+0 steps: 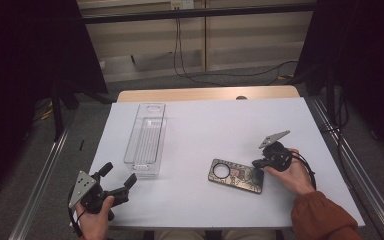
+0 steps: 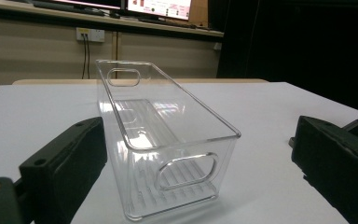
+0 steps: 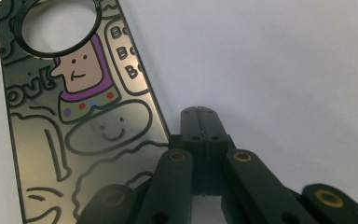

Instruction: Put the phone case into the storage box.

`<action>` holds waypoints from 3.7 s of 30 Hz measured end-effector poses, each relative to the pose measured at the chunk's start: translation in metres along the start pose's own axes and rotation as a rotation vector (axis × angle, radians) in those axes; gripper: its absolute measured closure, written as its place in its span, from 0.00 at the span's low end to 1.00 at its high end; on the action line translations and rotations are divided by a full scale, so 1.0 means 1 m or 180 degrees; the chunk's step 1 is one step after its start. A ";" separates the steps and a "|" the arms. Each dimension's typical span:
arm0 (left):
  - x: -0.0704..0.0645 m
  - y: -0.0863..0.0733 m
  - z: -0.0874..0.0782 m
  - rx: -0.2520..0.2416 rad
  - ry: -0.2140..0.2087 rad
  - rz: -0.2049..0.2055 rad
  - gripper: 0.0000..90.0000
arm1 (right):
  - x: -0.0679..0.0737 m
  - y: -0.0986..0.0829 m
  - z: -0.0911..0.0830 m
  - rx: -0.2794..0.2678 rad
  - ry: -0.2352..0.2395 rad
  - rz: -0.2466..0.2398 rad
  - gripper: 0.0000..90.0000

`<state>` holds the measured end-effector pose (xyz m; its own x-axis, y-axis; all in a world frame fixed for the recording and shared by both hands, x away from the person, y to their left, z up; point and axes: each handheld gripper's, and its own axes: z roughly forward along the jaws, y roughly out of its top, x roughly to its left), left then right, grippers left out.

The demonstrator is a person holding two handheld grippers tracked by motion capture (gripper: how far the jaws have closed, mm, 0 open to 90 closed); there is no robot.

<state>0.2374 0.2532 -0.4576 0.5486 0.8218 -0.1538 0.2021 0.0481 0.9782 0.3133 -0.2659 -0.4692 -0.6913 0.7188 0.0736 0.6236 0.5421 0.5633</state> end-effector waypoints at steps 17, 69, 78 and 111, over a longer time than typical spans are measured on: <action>0.000 0.000 0.001 -0.0004 -0.0001 0.0002 0.04 | 0.017 -0.015 -0.010 0.0028 0.0037 -0.0033 1.00; -0.001 0.001 0.003 0.0012 -0.0017 0.0006 0.04 | 0.033 -0.015 -0.036 -0.0524 0.0353 0.0232 0.04; 0.000 0.001 0.004 0.0017 -0.0037 -0.0005 0.04 | 0.044 -0.007 -0.028 -0.0366 0.0431 0.0092 0.05; 0.000 0.000 0.006 0.0026 -0.0037 -0.0006 0.04 | 0.064 0.032 0.013 0.0382 0.0426 -0.0297 0.05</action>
<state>0.2422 0.2494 -0.4579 0.5576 0.8151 -0.1573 0.2096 0.0451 0.9767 0.2941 -0.1968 -0.4576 -0.7855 0.6031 0.1390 0.5881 0.6573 0.4713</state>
